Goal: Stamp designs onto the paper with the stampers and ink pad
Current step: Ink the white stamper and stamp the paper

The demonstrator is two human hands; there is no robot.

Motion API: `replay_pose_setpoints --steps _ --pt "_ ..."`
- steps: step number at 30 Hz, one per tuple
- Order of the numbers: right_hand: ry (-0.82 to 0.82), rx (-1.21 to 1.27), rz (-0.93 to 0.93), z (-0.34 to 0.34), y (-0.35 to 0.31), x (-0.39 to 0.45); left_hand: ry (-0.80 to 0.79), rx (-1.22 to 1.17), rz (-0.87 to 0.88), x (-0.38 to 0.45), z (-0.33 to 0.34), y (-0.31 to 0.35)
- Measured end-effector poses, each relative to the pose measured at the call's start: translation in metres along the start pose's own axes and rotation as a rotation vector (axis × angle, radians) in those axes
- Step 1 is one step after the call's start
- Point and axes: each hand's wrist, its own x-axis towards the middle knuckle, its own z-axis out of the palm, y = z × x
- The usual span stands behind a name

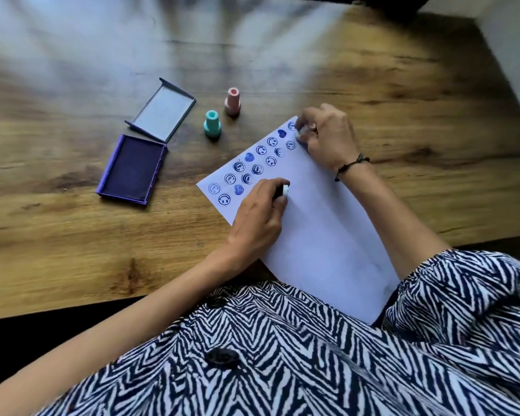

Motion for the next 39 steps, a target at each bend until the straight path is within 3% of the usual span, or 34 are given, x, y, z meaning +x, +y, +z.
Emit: replay_pose_setpoints --steps 5,10,15,19,23,34,39 --pt "0.265 0.636 0.323 -0.022 0.012 -0.021 0.019 -0.019 -0.019 0.001 -0.002 0.001" --pt "0.157 0.971 0.454 -0.021 0.002 -0.053 -0.020 -0.185 -0.124 0.003 -0.005 0.000" --pt "0.062 1.106 0.393 -0.023 -0.023 -0.078 0.011 -0.574 -0.219 0.007 -0.011 0.004" --pt "-0.029 1.068 0.237 -0.026 -0.045 -0.094 0.032 -0.789 -0.268 0.011 -0.019 0.010" --pt "-0.013 0.969 0.181 -0.026 -0.054 -0.097 0.021 -0.865 -0.246 0.009 -0.023 0.016" --pt "0.114 0.951 0.124 -0.008 -0.081 -0.093 0.149 -0.867 -0.222 0.006 -0.040 0.018" --pt "-0.013 0.843 0.098 0.001 -0.091 -0.060 0.205 -0.730 -0.294 0.020 -0.061 0.005"
